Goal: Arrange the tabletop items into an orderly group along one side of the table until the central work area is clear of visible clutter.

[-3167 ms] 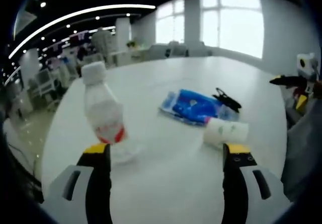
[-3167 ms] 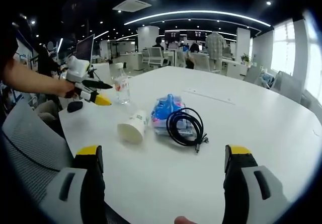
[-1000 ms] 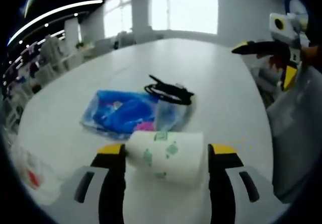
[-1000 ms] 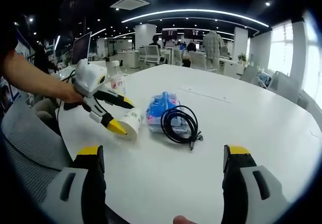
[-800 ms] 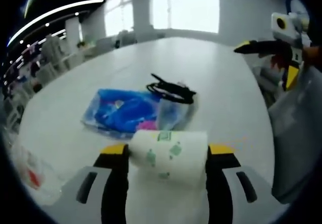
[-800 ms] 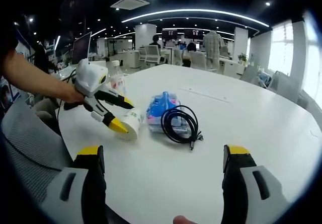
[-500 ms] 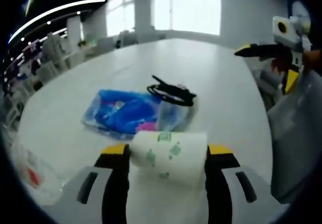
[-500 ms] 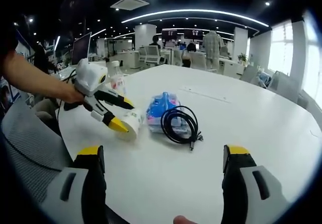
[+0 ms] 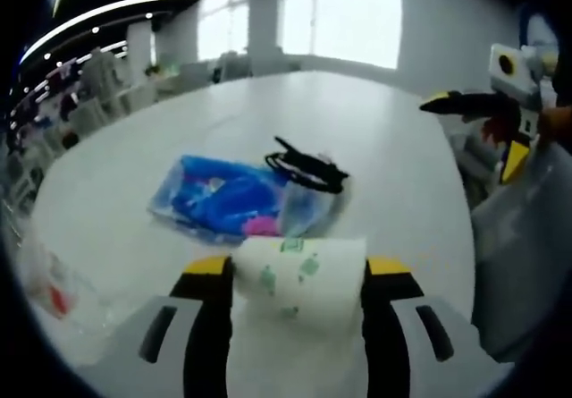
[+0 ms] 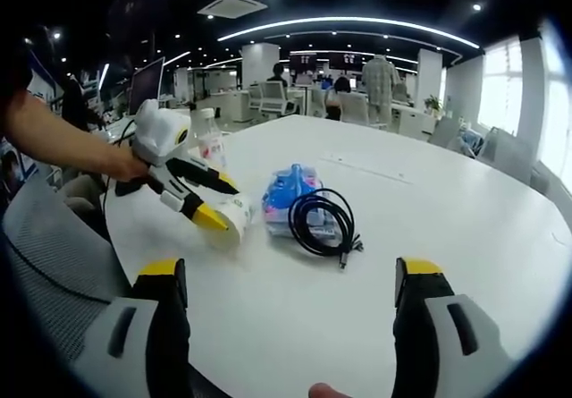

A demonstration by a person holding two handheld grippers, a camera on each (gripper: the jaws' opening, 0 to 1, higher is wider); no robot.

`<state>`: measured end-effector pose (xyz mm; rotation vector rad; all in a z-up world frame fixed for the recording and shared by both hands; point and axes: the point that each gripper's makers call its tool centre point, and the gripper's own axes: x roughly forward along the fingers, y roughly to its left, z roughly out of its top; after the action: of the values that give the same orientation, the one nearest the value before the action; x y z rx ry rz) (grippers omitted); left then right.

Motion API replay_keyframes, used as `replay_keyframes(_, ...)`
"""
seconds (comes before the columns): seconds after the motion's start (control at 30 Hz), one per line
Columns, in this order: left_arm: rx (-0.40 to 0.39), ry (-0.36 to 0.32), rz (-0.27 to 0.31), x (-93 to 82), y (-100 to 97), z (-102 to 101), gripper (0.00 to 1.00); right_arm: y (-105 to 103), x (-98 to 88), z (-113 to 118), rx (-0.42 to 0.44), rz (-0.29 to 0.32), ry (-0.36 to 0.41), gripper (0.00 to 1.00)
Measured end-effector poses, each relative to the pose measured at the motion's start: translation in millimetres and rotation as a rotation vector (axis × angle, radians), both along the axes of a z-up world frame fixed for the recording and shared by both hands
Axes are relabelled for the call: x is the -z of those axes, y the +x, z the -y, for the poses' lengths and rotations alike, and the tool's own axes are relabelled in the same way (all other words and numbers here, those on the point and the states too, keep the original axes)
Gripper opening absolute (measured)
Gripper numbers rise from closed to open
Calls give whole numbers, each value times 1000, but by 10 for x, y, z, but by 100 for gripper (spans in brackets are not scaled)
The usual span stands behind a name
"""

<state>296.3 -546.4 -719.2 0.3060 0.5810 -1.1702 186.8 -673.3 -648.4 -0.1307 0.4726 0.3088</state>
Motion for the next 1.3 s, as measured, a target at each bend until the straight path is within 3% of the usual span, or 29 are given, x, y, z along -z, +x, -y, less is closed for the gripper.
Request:
replay_keyframes(0.07,-19,-6,-41,-8,-19,-12,54,1,0,-2,-1,0,0,96)
replay_keyframes(0.23,-13,-18,-75,-23,-72,-17,54,0,2,-10,-5,0,1,95)
replay_keyframes(0.5,-7,-23,-96,-62,-177,-36,54,-6,4,-52,-24,1,-4,92)
replay_keyframes(1.13,-44,-39,-120,-313,-476,75,54,-17,-40,-190,-115,37,-59,72)
replay_keyframes(1.3,-67,-62,-127,-413,-534,142,54,-36,-17,-241,-149,14,-41,61)
